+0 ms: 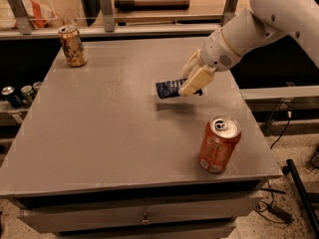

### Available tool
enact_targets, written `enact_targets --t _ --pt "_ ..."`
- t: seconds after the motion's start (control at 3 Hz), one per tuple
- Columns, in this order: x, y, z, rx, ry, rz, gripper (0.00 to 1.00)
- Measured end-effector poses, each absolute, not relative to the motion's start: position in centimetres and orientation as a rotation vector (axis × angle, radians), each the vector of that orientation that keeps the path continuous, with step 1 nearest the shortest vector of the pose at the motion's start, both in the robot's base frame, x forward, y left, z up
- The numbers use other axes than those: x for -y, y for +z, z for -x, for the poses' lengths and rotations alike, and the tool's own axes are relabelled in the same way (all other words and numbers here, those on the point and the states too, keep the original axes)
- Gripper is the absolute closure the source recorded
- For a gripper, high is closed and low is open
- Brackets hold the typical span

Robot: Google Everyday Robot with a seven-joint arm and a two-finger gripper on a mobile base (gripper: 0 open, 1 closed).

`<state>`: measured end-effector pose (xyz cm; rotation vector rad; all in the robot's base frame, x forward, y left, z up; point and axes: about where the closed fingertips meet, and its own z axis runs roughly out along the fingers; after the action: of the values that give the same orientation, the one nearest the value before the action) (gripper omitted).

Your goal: Move rxbar blueberry near coke can

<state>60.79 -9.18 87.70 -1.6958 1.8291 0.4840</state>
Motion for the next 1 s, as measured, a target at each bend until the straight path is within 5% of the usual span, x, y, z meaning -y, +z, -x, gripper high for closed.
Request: enact_targets --t 1.0 --pt "9.9 88.3 -57.7 -1.834 0.504 1.775 1.00"
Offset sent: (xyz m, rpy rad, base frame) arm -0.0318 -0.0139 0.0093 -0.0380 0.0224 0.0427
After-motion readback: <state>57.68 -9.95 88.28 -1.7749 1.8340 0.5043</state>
